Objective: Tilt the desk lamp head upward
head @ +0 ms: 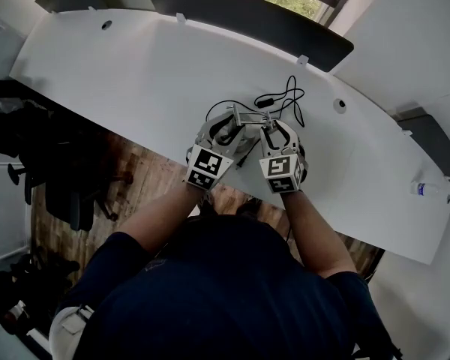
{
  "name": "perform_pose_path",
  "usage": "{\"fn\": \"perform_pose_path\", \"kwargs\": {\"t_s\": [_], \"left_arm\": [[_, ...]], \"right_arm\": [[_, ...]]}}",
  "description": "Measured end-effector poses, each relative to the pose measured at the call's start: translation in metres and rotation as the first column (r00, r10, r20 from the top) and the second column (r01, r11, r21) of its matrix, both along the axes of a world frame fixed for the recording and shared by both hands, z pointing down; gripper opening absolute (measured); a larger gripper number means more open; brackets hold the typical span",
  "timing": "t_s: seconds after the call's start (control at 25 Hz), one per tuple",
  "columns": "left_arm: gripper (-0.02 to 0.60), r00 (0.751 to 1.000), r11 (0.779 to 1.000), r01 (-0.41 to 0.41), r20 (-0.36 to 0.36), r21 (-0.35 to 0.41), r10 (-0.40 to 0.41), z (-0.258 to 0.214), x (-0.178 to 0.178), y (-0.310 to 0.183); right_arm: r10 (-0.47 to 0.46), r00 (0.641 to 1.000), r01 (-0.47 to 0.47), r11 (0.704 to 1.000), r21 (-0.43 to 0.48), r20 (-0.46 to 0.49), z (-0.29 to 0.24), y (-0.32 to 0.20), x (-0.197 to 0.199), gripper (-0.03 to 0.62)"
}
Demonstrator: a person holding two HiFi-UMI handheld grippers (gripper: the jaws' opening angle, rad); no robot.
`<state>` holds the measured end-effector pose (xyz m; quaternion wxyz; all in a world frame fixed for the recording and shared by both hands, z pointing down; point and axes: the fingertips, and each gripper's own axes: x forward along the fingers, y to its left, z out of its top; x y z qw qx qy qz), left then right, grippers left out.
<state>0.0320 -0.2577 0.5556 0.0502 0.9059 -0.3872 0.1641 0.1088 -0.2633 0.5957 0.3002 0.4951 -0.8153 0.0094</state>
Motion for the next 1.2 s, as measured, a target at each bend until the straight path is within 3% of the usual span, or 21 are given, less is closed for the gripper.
{"fn": "perform_pose_path", "kwargs": {"t_s": [0.28,0.6,0.84,1.04,1.2], "left_arm": [[0.13,1.0,1.0,-0.004,0.01,-0.026,0.005,-0.002,0.005,-0.004],[0.127,0.999,1.0,-0.024,0.033,0.005,0.024,-0.004,0.01,-0.009],[0.127,0.994,0.997,-0.054,0.093,0.053,0.049,-0.002,0.009,-0.009],[0.127,0.993,0.997,-0.054,0.106,0.051,0.048,-0.001,0.01,-0.011],[0.127,0.994,0.998,-0.048,0.1,0.048,0.043,-0.001,0.008,-0.011]], "right_arm": [[0.007,0.999,-0.008,1.0,-0.021,-0.048,0.014,-0.015,-0.008,0.147],[0.023,0.995,-0.022,1.0,0.007,-0.095,0.026,-0.031,-0.005,0.109],[0.009,0.99,-0.002,0.999,0.051,-0.138,0.016,-0.034,-0.005,0.083],[0.044,0.963,-0.007,0.991,0.136,-0.267,-0.014,-0.045,0.014,0.074],[0.053,0.905,0.047,0.974,0.223,-0.422,-0.042,-0.049,0.024,0.074]]}}
